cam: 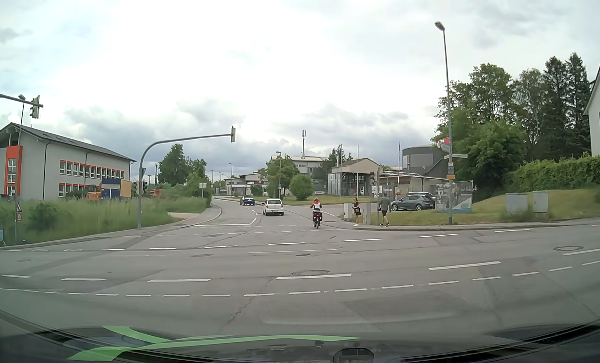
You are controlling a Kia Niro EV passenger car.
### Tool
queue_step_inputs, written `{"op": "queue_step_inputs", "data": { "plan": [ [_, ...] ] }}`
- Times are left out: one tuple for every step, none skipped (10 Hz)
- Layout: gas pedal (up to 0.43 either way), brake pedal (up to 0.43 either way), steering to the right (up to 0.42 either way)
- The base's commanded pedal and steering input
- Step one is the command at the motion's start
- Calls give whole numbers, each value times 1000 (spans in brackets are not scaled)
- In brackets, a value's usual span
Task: Follow the waypoints while adhering to traffic rules and regulations
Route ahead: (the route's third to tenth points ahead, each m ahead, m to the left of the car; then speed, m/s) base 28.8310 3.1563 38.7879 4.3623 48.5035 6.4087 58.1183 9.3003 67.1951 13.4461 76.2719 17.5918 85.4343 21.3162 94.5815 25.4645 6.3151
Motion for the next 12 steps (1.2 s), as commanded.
{"op": "queue_step_inputs", "data": {
  "plan": [
    [138, 0, -4],
    [138, 0, -4],
    [138, 0, -4],
    [138, 0, -7],
    [118, 0, -10],
    [110, 0, -14],
    [110, 0, -14],
    [110, 0, -14],
    [110, 0, -14],
    [110, 0, -15],
    [110, 0, -15],
    [110, 0, -14]
  ]
}}
